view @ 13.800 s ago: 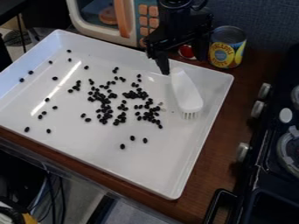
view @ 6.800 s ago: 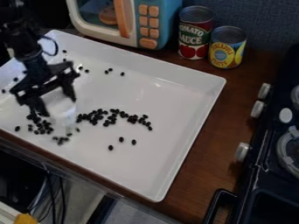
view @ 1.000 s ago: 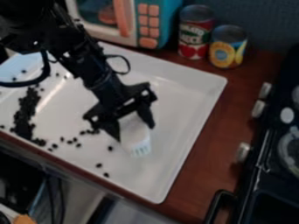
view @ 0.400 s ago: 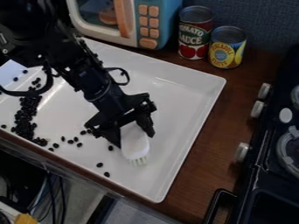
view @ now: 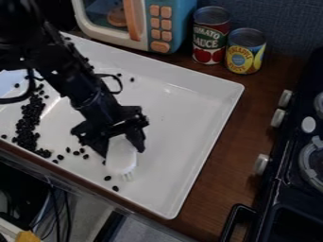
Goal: Sweep into pile
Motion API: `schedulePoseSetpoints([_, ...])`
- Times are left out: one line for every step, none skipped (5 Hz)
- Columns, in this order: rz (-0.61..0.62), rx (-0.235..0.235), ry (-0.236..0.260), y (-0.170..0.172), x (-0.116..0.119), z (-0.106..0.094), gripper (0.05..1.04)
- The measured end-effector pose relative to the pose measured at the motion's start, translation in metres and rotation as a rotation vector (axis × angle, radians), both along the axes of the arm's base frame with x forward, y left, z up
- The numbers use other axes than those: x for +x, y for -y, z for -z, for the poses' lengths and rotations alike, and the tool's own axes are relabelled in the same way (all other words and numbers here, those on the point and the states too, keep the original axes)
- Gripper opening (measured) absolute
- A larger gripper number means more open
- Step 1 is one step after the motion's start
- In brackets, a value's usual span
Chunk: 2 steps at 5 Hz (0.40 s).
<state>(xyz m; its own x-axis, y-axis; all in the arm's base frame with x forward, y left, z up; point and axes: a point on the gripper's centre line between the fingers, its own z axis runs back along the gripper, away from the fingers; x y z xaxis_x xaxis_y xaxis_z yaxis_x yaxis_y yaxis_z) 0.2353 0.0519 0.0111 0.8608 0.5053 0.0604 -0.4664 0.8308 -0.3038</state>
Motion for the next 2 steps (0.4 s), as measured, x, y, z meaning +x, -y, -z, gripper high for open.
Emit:
schedulePoseSetpoints([-0.004, 0.007, 0.014, -0.012, -0.003, 0.000, 0.752])
schedulePoseSetpoints([0.012, 0.030, 0.037, -0.023, -0.008, 0.000, 0.752])
